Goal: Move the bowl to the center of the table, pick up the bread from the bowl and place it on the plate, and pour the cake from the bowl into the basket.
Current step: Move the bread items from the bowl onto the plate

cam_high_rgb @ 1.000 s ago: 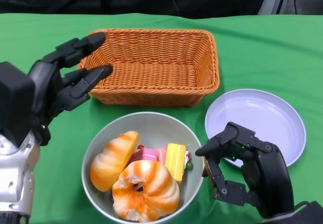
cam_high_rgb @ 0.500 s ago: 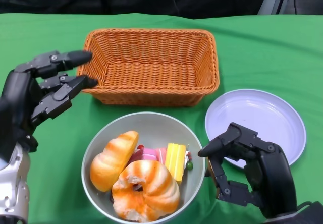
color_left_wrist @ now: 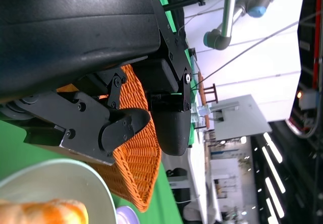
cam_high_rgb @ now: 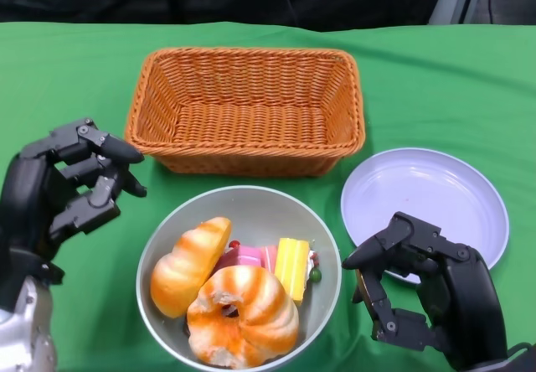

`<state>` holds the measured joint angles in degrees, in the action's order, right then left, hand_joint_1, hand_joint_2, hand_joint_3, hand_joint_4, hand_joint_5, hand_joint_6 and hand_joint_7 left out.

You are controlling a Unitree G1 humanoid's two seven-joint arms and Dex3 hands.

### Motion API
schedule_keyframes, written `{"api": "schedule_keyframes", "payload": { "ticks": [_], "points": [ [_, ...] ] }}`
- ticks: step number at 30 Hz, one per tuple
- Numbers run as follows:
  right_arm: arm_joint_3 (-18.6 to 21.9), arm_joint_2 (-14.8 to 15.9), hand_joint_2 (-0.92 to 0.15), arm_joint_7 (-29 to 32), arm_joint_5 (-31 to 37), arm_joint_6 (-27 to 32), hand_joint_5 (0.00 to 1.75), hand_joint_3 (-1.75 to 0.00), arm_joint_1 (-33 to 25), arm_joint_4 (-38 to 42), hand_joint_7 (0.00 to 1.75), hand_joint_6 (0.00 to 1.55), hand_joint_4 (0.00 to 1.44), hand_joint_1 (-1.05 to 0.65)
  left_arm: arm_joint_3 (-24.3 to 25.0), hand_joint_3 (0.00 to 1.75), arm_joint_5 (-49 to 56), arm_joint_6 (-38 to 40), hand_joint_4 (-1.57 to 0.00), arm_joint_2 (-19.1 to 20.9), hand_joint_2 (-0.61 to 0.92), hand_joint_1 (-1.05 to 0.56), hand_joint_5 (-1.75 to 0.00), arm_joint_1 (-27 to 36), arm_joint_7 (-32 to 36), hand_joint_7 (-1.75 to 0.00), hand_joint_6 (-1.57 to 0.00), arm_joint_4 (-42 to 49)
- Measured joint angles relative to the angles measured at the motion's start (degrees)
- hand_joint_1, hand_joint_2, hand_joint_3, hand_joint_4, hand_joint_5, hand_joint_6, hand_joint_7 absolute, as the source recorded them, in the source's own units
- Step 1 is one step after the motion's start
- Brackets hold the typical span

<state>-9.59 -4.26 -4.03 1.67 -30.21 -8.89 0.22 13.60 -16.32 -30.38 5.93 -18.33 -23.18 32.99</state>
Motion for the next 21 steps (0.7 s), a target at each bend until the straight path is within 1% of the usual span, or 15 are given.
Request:
{"api": "schedule_keyframes", "payload": {
  "ticks": [3,7,12,17,21],
  "points": [
    [0.12,0.14,-0.49,-0.45,-0.71,0.00,1.48,-1.06,-0.37,0.00,1.10,0.81,0.83,-0.10,0.15,1.02,-0.26,0.39,-0.78,-0.55,0.58,-0.04,-1.55,0.38,0.05,-1.29,-0.82,-0.02],
    [0.58,0.39,-0.50,-0.93,-1.10,0.00,1.48,-1.04,-0.52,-0.01,1.09,0.81,0.84,-0.10,0.77,1.09,-0.22,1.14,-0.78,-1.13,0.55,-0.04,-1.56,0.65,1.65,-1.30,-0.81,0.53],
    [1.58,1.04,-0.53,-1.70,-1.57,0.61,1.49,-1.01,-0.80,-1.28,1.09,0.80,0.82,-0.10,1.20,1.11,0.37,-0.17,-0.80,-1.85,0.53,-0.06,-1.55,0.54,4.73,-1.29,-0.82,3.05],
    [2.36,1.85,-0.58,-1.91,-1.71,1.05,1.49,-0.95,-0.79,-1.98,1.07,0.80,0.81,-0.11,2.20,1.13,-0.16,-1.84,-0.81,-2.36,0.51,-0.07,-1.57,-1.39,5.19,-1.30,-0.82,5.79],
    [3.41,2.65,-0.60,-2.19,-1.89,1.14,1.46,-0.89,-0.78,-2.91,1.04,0.81,0.82,-0.12,2.36,1.18,-0.11,-3.40,-0.82,-2.74,0.48,-0.08,-1.58,-3.01,5.28,-1.32,-0.82,7.75]
  ]
}}
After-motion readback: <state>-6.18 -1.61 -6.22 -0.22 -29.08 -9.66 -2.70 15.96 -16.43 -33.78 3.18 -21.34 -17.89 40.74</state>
